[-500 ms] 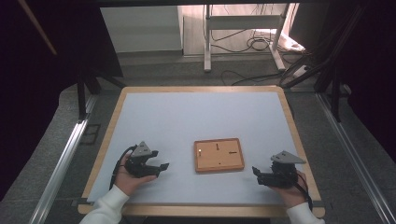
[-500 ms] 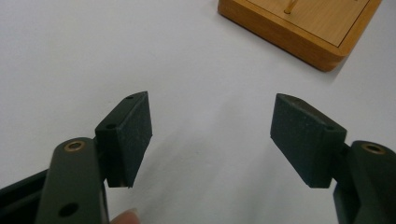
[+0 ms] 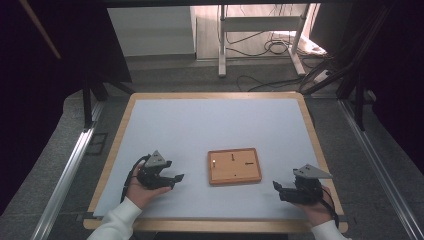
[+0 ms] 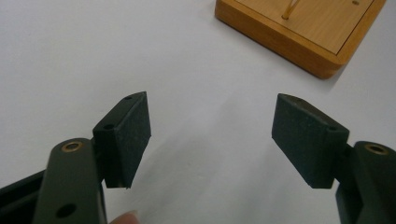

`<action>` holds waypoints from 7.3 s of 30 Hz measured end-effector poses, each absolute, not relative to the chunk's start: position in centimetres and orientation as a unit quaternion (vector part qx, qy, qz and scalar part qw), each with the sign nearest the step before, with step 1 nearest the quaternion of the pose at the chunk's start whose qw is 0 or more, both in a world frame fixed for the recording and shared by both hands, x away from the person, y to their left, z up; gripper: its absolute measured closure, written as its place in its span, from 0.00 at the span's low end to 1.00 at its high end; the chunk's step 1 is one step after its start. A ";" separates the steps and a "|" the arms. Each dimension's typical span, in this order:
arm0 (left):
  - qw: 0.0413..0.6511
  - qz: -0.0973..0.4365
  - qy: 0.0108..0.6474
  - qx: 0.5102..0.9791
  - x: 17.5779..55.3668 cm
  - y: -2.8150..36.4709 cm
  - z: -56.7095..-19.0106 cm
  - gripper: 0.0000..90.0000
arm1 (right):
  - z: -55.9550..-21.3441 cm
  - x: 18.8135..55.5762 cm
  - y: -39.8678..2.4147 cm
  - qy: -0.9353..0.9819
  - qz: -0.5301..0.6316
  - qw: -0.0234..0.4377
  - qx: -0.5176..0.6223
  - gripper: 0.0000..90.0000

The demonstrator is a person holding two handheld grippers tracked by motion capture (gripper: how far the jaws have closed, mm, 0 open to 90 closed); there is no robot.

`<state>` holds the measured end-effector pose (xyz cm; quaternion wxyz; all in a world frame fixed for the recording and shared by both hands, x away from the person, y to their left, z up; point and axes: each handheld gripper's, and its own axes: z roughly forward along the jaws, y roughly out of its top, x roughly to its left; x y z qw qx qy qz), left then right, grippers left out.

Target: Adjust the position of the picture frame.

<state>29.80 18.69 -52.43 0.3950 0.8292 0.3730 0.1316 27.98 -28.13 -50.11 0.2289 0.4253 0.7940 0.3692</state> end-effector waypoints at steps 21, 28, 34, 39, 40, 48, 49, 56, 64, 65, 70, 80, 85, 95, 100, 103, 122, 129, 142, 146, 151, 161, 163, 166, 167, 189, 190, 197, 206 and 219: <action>0.397 0.116 0.358 0.837 30.0 16.5 -51.3 0.31 | -50.2 27.8 -28.3 0.788 0.374 0.233 0.431 0.17; 0.408 0.112 0.338 0.841 30.3 14.6 -50.6 0.31 | -50.3 28.0 -28.2 0.787 0.372 0.231 0.434 0.17; 0.408 0.101 0.328 0.846 31.2 12.4 -50.9 0.33 | -50.4 27.9 -28.0 0.790 0.369 0.234 0.429 0.17; 0.407 0.102 0.320 0.850 32.0 10.6 -50.7 0.35 | -50.5 28.0 -28.0 0.793 0.367 0.232 0.428 0.17; 0.406 0.102 0.319 0.851 32.1 10.4 -50.6 0.35 | -50.5 28.0 -28.1 0.792 0.367 0.232 0.429 0.17; 0.399 0.103 0.317 0.854 33.1 8.6 -51.1 0.42 | -50.5 27.9 -28.1 0.790 0.365 0.235 0.433 0.17; 0.399 0.106 0.319 0.853 33.3 8.5 -51.2 0.43 | -50.5 27.9 -28.1 0.790 0.365 0.235 0.433 0.17; 0.403 0.097 0.317 0.853 34.2 7.6 -51.7 0.62 | -50.5 27.9 -28.2 0.789 0.365 0.236 0.434 0.17; 0.408 0.101 0.319 0.849 34.7 7.2 -52.1 0.80 | -50.6 27.9 -28.3 0.790 0.362 0.235 0.437 0.17; 0.410 0.102 0.321 0.848 34.7 7.1 -52.2 0.82 | -50.6 27.9 -28.3 0.789 0.361 0.235 0.437 0.17; 0.410 0.111 0.312 0.850 34.6 6.9 -52.2 0.92 | -50.7 27.8 -28.4 0.788 0.360 0.236 0.440 0.17; 0.412 0.113 0.317 0.847 34.7 6.9 -52.0 0.94 | -50.7 27.9 -28.4 0.787 0.360 0.238 0.441 0.17; 0.414 0.112 0.320 0.845 34.7 7.0 -51.7 0.94 | -50.6 27.8 -28.4 0.787 0.361 0.238 0.441 0.17; 0.420 0.109 0.327 0.840 34.1 8.5 -50.5 0.94 | -50.5 27.7 -28.4 0.788 0.362 0.240 0.437 0.17; 0.421 0.107 0.327 0.839 33.5 10.0 -50.3 0.94 | -50.5 27.6 -28.4 0.787 0.363 0.241 0.436 0.17; 0.421 0.105 0.329 0.839 33.3 10.8 -50.2 0.94 | -50.5 27.6 -28.3 0.787 0.363 0.242 0.436 0.17; 0.423 0.095 0.334 0.837 32.0 14.9 -50.9 0.94 | -50.6 27.5 -28.0 0.792 0.358 0.240 0.433 0.17; 0.419 0.091 0.342 0.836 31.8 16.0 -51.7 0.94 | -50.7 27.5 -27.9 0.793 0.359 0.239 0.431 0.17; 0.410 0.098 0.350 0.837 31.9 16.0 -52.5 0.91 | -50.7 27.4 -27.7 0.795 0.358 0.238 0.427 0.17; 0.410 0.099 0.351 0.836 31.9 16.0 -52.5 0.91 | -50.7 27.4 -27.7 0.796 0.357 0.239 0.426 0.17; 0.409 0.099 0.351 0.837 32.0 16.0 -52.5 0.91 | -50.7 27.4 -27.7 0.798 0.356 0.237 0.425 0.17; 0.407 0.113 0.369 0.828 34.4 16.6 -52.5 0.92 | -50.8 27.5 -27.5 0.799 0.354 0.237 0.425 0.17; 0.403 0.119 0.369 0.829 34.6 16.5 -52.5 0.92 | -50.8 27.5 -27.4 0.799 0.354 0.237 0.425 0.17; 0.404 0.120 0.370 0.828 35.0 16.5 -52.5 0.92 | -50.9 27.6 -27.3 0.800 0.353 0.236 0.423 0.17; 0.403 0.122 0.370 0.828 35.1 16.5 -52.5 0.92 | -50.9 27.6 -27.3 0.801 0.352 0.236 0.424 0.17; 0.404 0.119 0.373 0.827 32.3 17.4 -51.4 0.36 | -50.1 28.7 -24.1 0.822 0.383 0.187 0.378 0.37; 0.401 0.118 0.372 0.829 32.2 17.4 -51.4 0.35 | -50.1 28.8 -24.1 0.822 0.384 0.184 0.380 0.37; 0.395 0.106 0.371 0.833 31.8 17.6 -51.9 0.34 | -49.9 30.4 -23.1 0.820 0.393 0.164 0.382 0.54; 0.392 0.107 0.374 0.834 31.9 17.6 -52.0 0.33 | -49.1 34.3 -19.3 0.837 0.390 0.160 0.349 0.94; 0.390 0.110 0.376 0.833 31.9 17.7 -52.0 0.33 | -49.7 38.8 -13.5 0.854 0.381 0.160 0.317 1.00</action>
